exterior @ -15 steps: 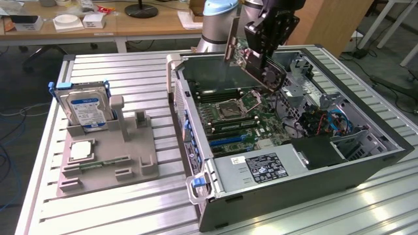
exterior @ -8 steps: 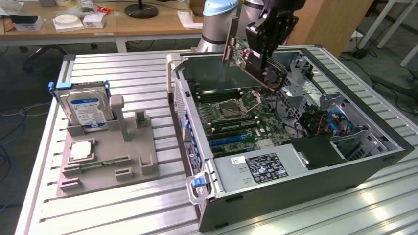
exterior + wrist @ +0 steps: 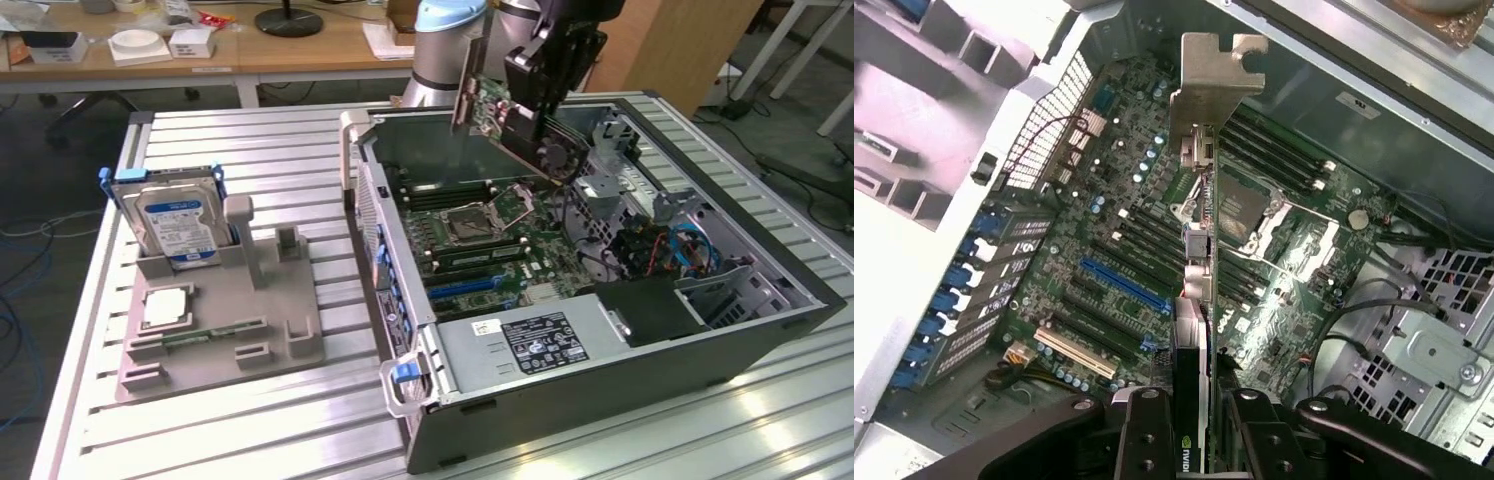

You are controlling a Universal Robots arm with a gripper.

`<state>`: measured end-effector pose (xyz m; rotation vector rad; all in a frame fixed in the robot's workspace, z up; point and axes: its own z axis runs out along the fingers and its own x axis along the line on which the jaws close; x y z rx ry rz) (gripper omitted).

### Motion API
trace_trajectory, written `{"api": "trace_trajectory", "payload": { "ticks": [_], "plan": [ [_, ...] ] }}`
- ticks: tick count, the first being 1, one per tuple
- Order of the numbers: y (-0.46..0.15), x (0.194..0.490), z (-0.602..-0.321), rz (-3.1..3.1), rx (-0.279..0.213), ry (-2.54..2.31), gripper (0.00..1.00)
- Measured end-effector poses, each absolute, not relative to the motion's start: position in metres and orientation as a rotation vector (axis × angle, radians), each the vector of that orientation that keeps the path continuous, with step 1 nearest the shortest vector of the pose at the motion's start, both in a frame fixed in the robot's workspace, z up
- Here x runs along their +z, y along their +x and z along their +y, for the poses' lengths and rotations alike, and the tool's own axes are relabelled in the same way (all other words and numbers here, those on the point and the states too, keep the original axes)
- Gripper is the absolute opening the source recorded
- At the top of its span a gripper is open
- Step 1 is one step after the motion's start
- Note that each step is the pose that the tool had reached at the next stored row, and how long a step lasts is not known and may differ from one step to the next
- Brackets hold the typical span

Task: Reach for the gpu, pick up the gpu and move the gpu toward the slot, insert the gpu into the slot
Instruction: 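Insert the gpu into the slot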

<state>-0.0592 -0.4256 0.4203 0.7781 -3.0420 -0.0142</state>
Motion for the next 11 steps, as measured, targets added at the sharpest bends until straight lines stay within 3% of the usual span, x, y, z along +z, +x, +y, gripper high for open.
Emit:
{"api": "trace_trajectory", "payload": {
  "ticks": [11],
  "plan": [
    [-0.0592, 0.4203, -0.4258, -2.999, -0.014, 0.928, 0.26]
  ]
}}
